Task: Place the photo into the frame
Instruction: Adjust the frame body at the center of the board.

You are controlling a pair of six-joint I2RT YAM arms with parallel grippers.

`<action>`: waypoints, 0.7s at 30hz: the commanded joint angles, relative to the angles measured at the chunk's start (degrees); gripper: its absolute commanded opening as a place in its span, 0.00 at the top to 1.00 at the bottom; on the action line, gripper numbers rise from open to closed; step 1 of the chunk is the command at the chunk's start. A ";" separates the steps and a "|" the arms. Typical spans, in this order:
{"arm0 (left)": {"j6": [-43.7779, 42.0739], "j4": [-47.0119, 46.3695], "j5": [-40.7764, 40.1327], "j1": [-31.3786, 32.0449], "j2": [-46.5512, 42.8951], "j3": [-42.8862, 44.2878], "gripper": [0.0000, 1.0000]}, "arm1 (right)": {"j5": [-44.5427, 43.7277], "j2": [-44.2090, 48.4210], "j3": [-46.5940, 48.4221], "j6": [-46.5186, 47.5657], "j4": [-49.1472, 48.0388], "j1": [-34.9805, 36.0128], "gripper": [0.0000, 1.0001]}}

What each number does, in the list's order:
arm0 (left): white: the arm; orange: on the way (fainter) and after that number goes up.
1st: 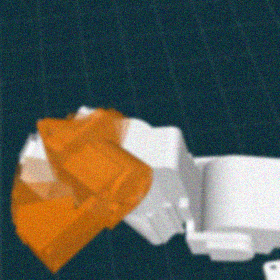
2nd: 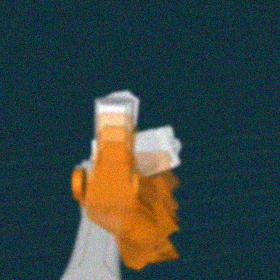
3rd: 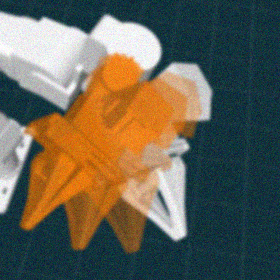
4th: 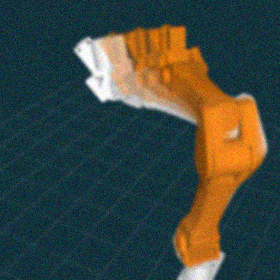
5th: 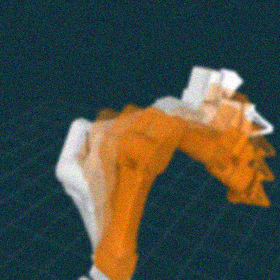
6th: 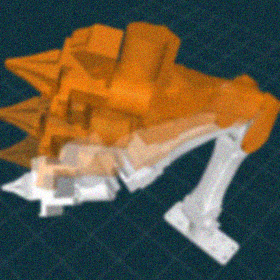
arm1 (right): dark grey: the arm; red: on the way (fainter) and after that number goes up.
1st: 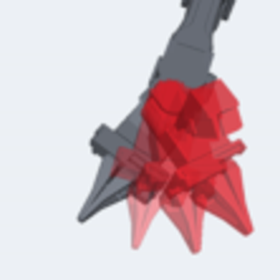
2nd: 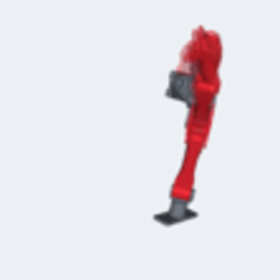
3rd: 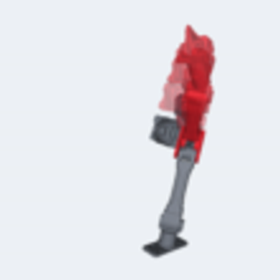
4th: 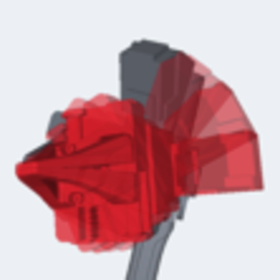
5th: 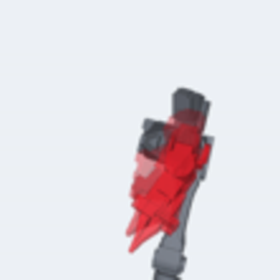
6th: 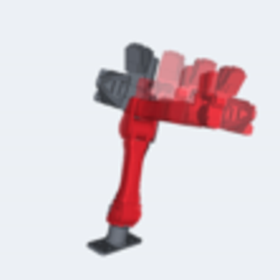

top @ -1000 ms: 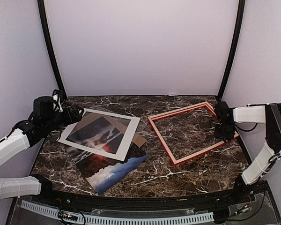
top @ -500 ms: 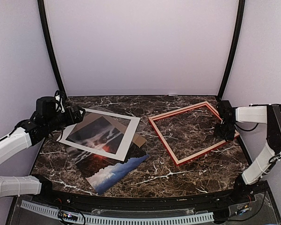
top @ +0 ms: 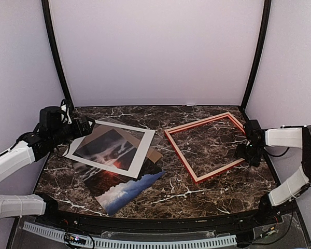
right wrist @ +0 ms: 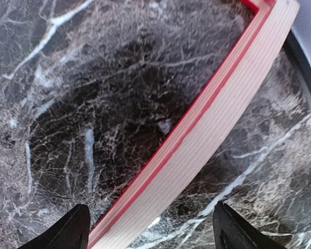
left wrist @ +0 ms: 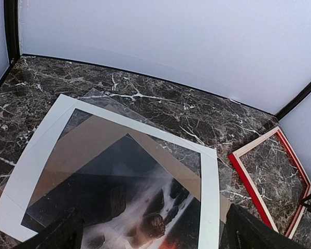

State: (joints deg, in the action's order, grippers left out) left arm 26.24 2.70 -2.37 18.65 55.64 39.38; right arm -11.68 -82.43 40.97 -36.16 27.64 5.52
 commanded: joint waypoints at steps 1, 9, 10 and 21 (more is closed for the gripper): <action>0.69 -1.72 0.91 0.42 -0.56 -0.17 0.01 | 0.82 -1.77 -0.42 -1.20 -3.44 -0.09 0.20; 0.75 -2.15 1.15 0.42 -1.19 0.23 0.01 | 0.55 -4.00 0.63 2.48 -3.54 -4.07 0.42; 0.70 -2.21 1.01 0.42 -1.21 0.25 0.01 | 0.97 -4.12 0.80 3.07 -3.55 -4.79 0.45; 0.50 0.88 0.42 0.42 1.23 1.00 0.01 | -0.59 -6.86 5.29 15.08 -0.68 -8.96 0.72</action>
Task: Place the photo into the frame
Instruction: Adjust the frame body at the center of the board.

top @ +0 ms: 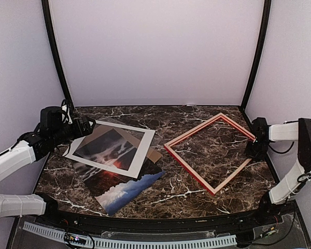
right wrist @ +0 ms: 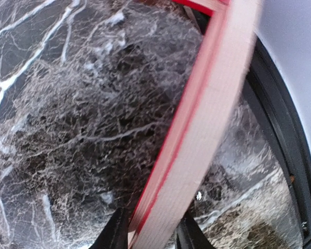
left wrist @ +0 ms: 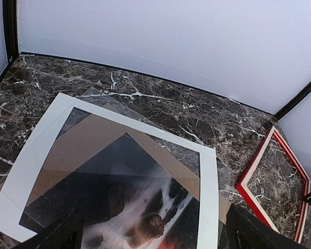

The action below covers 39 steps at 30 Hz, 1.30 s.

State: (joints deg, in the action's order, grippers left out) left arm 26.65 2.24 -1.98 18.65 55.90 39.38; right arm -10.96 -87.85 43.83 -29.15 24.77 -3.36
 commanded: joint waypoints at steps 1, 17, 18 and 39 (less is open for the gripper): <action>-0.01 1.61 0.02 0.46 1.56 1.15 0.01 | -1.49 -2.13 2.93 8.69 2.38 -0.07 0.75; -1.48 2.03 -0.28 1.03 5.24 2.24 0.01 | -1.17 -14.18 15.42 18.15 3.53 2.98 0.89; -1.45 2.18 -0.43 1.03 6.06 2.38 0.01 | -1.18 -15.68 16.92 19.34 3.64 4.52 0.88; 2.16 7.48 -3.10 0.99 16.46 2.60 0.01 | 9.86 -32.64 37.81 38.63 5.61 14.94 0.73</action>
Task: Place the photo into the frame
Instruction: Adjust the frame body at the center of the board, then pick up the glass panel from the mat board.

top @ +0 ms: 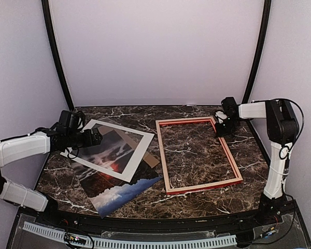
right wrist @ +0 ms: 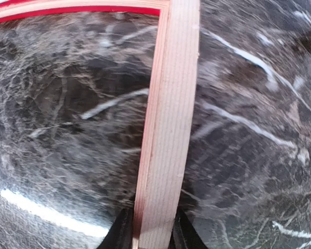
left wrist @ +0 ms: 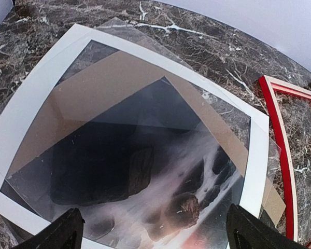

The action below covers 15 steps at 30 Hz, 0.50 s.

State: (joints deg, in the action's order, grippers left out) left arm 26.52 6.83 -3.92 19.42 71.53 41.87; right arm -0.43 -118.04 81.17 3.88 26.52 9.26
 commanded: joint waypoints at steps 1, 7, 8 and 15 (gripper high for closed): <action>3.11 3.55 -1.43 0.20 0.91 -0.09 0.01 | -1.78 -1.69 0.56 4.89 3.35 2.34 0.68; 5.42 7.98 -3.30 -1.16 -0.67 -1.55 0.01 | -5.88 6.25 0.93 -0.22 1.54 2.57 0.38; 5.92 8.49 -3.20 -2.07 -1.03 -2.15 0.01 | -4.67 7.63 1.12 -1.28 1.30 3.05 0.27; 8.15 6.93 6.19 -9.40 -6.02 -8.34 0.01 | 7.55 8.57 6.19 -5.64 0.89 14.07 0.07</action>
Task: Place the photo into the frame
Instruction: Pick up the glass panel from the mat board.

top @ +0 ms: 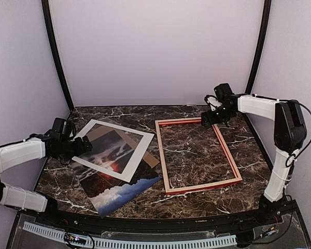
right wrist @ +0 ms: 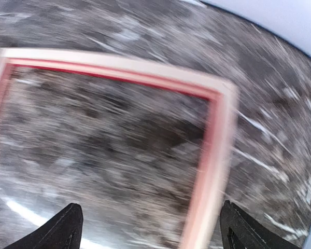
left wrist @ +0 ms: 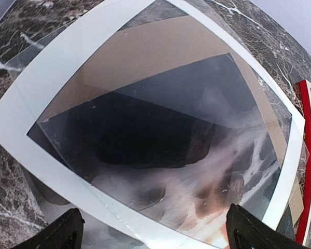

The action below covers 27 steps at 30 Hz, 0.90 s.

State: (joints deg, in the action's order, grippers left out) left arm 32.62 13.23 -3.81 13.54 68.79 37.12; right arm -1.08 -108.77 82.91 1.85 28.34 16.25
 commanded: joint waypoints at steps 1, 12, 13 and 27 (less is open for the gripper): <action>2.22 0.09 6.71 -3.91 -3.61 -3.97 0.01 | 9.56 -2.03 6.23 -4.29 -0.48 8.80 0.07; 1.53 -2.21 12.27 -7.84 -0.62 -3.33 0.03 | 19.15 -17.52 26.68 -8.94 1.20 24.81 0.11; 1.54 -2.85 12.48 -7.92 -0.05 -3.27 0.03 | 19.74 -18.67 27.79 -9.28 1.21 25.55 0.11; 0.89 -2.69 11.54 -8.53 0.72 -1.52 0.04 | 18.43 -31.12 37.34 -12.40 4.11 26.90 0.12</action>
State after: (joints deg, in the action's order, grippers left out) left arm 33.89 10.76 8.01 5.37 70.50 33.82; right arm 18.39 -137.47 116.95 -9.74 30.83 43.46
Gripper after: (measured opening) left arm 0.964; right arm 0.882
